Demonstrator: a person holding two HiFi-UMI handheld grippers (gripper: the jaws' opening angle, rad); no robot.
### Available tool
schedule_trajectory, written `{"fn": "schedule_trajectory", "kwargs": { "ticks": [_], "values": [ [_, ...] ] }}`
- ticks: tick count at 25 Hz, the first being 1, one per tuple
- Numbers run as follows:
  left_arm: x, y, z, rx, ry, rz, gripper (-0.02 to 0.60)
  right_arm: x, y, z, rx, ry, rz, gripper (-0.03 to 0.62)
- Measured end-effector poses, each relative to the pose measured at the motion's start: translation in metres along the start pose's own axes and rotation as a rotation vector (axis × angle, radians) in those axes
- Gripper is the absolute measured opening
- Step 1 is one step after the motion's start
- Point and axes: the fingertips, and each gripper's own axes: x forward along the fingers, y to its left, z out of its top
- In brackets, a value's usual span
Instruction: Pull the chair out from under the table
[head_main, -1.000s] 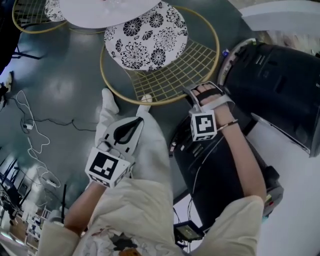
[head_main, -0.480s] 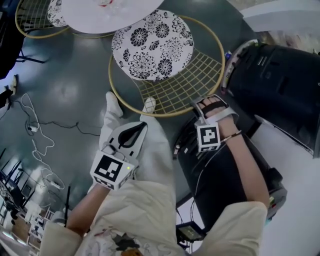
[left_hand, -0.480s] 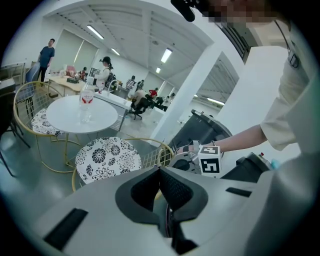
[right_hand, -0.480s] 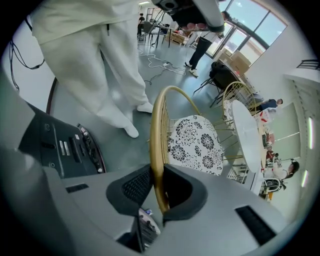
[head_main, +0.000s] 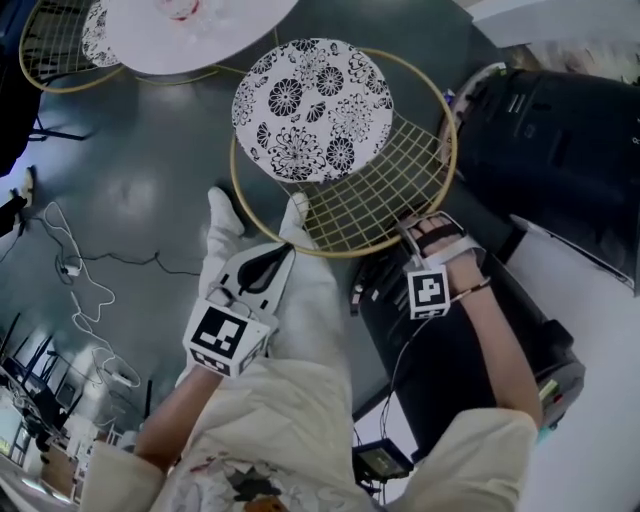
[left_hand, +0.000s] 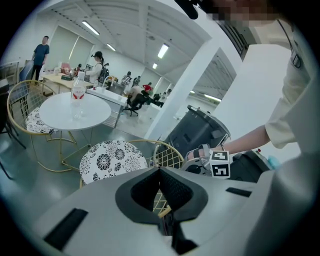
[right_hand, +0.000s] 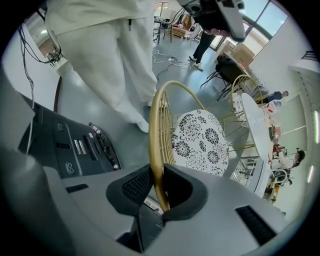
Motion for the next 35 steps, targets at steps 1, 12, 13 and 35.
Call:
{"fn": "schedule_trajectory", "kwargs": {
  "ticks": [1,12,13,35],
  "values": [
    [0.0,0.004,0.004,0.0,0.005,-0.005,0.002,0.0,0.0,0.0,0.004,0.002,0.01,0.066],
    [0.001,0.021,0.027,0.024,0.06,-0.055,0.002,-0.012,0.0,-0.004,0.016,0.041,0.077,0.066],
    [0.002,0.024,0.03,0.028,0.063,-0.063,0.002,-0.011,-0.001,-0.003,0.021,0.04,0.088,0.066],
    [-0.007,0.07,0.065,0.057,0.096,-0.157,0.002,-0.002,0.002,-0.008,0.052,0.129,0.329,0.068]
  ]
}}
